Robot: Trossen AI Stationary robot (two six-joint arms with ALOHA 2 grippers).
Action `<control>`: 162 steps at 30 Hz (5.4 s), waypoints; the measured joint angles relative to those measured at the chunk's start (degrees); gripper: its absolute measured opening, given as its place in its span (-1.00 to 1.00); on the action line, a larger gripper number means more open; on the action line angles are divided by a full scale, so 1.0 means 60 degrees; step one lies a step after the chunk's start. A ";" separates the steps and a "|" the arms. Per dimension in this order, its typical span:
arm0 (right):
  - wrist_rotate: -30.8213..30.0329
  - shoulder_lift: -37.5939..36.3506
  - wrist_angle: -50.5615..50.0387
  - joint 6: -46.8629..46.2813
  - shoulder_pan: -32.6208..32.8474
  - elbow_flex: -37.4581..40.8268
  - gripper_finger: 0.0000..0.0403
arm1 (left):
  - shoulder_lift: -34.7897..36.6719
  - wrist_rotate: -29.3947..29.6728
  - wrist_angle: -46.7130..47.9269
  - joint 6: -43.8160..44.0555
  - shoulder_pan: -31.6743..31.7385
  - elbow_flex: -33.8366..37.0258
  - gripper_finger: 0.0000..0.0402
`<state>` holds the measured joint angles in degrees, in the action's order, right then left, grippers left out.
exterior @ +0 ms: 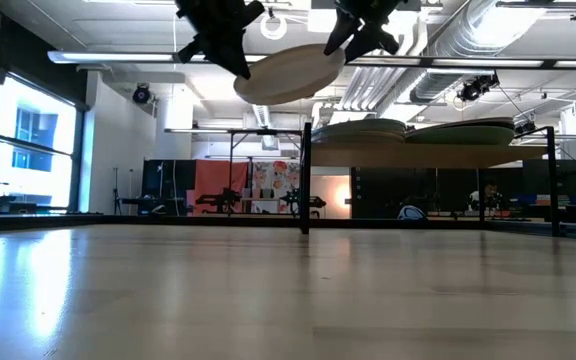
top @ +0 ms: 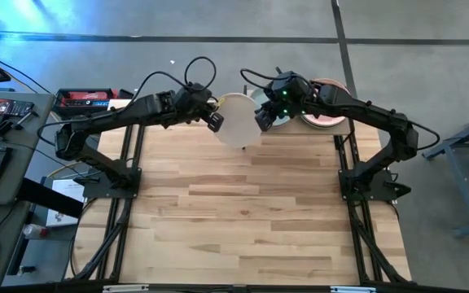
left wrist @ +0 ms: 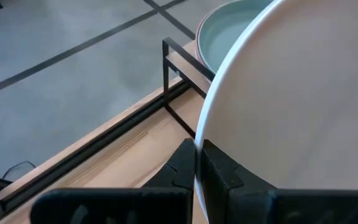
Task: Place and stack plates onto a shelf
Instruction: Stack the white plate on top of the light blue stacked plates on the shelf
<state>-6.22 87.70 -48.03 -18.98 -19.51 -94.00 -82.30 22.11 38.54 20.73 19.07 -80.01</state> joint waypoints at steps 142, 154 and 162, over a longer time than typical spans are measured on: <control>0.2113 0.0885 -0.2543 0.0171 -0.5115 -0.0080 -1.00 | 0.0790 -0.1333 -0.0146 -0.1064 0.0007 0.0007 -0.49; 0.2146 0.0882 -0.2692 0.0155 -0.5115 -0.0080 -1.00 | 0.0789 -0.0639 -0.0199 -0.1064 0.0007 0.0007 -0.49; 0.2146 0.0882 -0.2698 0.0164 -0.5115 -0.0080 -1.00 | 0.0787 -0.0641 -0.0197 -0.1064 0.0007 0.0007 -0.49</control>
<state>6.66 92.99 -64.22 -18.00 -50.19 -94.48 -77.58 18.26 37.36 14.35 19.11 -79.96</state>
